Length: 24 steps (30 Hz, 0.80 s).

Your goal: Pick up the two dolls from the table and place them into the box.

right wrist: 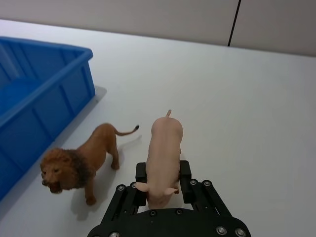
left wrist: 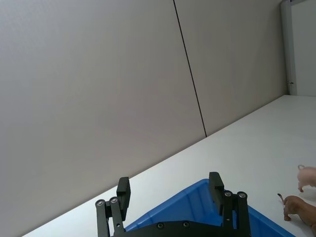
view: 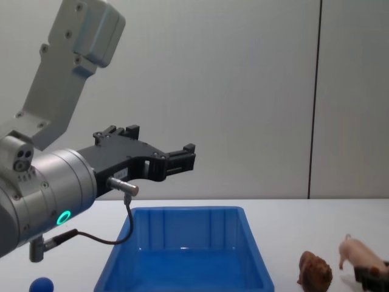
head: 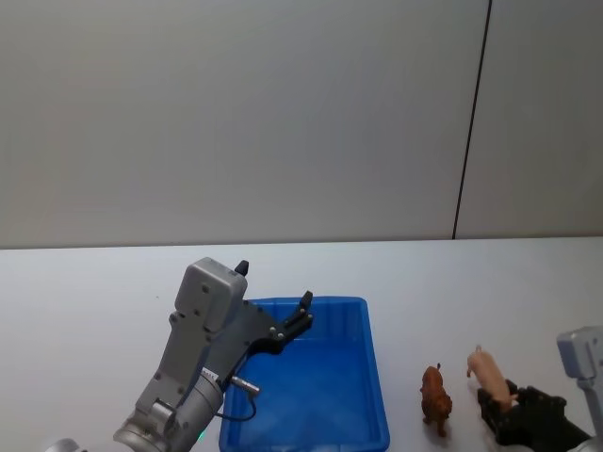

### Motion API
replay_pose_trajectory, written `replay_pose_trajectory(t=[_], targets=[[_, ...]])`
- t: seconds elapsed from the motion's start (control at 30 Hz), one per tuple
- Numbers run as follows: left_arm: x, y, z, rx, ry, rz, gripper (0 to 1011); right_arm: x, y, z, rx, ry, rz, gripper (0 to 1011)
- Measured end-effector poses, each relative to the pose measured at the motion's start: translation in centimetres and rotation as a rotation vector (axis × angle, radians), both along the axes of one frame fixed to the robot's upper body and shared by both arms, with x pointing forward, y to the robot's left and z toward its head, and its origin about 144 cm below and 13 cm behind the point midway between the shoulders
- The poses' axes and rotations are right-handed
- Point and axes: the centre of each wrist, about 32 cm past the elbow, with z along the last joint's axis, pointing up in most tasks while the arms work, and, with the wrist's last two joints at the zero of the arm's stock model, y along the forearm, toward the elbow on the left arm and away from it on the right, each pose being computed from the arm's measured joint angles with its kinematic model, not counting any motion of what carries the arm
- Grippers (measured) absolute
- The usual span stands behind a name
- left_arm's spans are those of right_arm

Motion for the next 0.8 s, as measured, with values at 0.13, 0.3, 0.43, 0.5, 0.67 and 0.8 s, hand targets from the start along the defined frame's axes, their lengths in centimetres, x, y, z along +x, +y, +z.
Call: replay_pose_trajectory(t=[0.13, 0.3, 0.43, 0.5, 0.67, 0.8], targets=[[0.0, 0.0, 0.0, 0.000, 0.000, 0.000, 1001, 0.2, 0.2, 0.7, -0.003, -0.044, 0.001, 371], [0.0, 0.0, 0.0, 0.000, 0.000, 0.000, 1001, 0.5, 0.4, 1.9, -0.001, -0.097, 0.014, 371], [0.0, 0.0, 0.0, 0.000, 0.000, 0.000, 1001, 0.8, 0.6, 3.2, 0.006, -0.140, 0.040, 371], [0.0, 0.0, 0.0, 0.000, 0.000, 0.000, 1001, 1.0, 0.8, 3.9, 0.012, -0.160, 0.060, 371], [0.0, 0.0, 0.0, 0.000, 0.000, 0.000, 1001, 1.7, 1.4, 5.6, 0.030, -0.197, 0.118, 371], [0.0, 0.0, 0.0, 0.000, 0.000, 0.000, 1001, 2.3, 2.0, 6.6, 0.042, -0.209, 0.166, 371]])
